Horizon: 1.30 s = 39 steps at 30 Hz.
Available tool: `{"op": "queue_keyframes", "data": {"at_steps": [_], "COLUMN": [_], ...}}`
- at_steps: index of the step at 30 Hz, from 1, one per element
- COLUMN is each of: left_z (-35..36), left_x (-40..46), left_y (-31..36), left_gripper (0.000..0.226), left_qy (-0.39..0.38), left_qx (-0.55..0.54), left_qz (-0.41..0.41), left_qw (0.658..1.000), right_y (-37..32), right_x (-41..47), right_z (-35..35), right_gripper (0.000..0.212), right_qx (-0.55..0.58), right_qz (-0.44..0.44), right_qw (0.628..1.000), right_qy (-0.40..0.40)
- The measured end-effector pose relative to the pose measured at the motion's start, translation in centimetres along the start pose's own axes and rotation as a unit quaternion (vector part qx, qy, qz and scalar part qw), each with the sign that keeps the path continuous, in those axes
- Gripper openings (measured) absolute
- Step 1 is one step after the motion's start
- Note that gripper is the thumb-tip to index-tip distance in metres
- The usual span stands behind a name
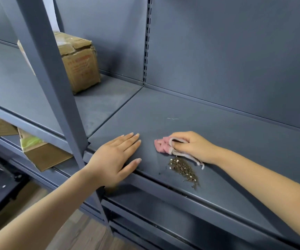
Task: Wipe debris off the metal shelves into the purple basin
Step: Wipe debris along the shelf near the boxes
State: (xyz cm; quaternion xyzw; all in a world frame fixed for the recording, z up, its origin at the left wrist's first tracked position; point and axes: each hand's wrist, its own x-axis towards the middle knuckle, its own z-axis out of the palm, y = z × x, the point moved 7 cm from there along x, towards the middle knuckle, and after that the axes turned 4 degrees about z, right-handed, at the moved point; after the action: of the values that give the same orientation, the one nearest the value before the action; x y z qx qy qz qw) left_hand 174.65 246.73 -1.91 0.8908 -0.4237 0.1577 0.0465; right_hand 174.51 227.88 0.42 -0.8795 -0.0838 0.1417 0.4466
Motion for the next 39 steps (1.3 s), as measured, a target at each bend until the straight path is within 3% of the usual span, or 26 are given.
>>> {"op": "queue_keyframes", "data": {"at_steps": [4,7,12,17,21,25,28,32,35,39], "left_z": [-0.3,-0.6,-0.7,-0.6,-0.4,-0.1,-0.6,-0.6,-1.0,-1.2], "left_x": [0.0,0.1,0.1,0.4,0.4,0.1,0.2,-0.4,-0.6,-0.9], "left_y": [0.3,0.9,2.3,2.8,2.9,2.9,3.0,3.1,3.6,4.7], "left_gripper": [0.070,0.070,0.068,0.071,0.073,0.076,0.101,0.127,0.118,0.099], "left_qy": [0.001,-0.004,0.002,-0.008,-0.020,-0.028,-0.014,-0.070,-0.047,-0.031], "left_qx": [0.028,0.038,0.052,0.045,0.032,0.015,-0.021,-0.040,-0.041,-0.051], "left_qz": [-0.008,0.007,0.029,0.033,0.042,0.042,0.042,0.047,0.055,0.058], "left_qw": [1.000,0.999,0.998,0.998,0.998,0.999,0.999,0.996,0.997,0.997], "right_y": [0.1,0.1,2.2,6.4,5.3,1.9,0.2,0.0,1.5,1.9], "right_x": [-2.4,-3.3,-6.8,-9.4,-8.6,-7.1,-7.3,-11.3,-14.5,-15.3], "right_z": [0.6,-0.7,-5.7,-9.4,-7.1,-2.2,-0.6,-2.5,-2.1,0.0], "right_gripper": [0.017,0.031,0.016,0.012,0.025,0.038,0.023,0.030,0.036,0.031], "right_qx": [0.001,0.025,0.051,-0.013,-0.035,-0.042,0.002,0.060,0.013,-0.070], "right_qz": [-0.010,-0.010,0.034,0.139,0.177,0.152,0.134,0.156,0.228,0.283], "right_qw": [1.000,0.999,0.983,0.937,0.931,0.950,0.963,0.920,0.875,0.848], "right_qy": [-0.014,0.019,0.173,0.319,0.316,0.269,0.234,0.355,0.428,0.442]}}
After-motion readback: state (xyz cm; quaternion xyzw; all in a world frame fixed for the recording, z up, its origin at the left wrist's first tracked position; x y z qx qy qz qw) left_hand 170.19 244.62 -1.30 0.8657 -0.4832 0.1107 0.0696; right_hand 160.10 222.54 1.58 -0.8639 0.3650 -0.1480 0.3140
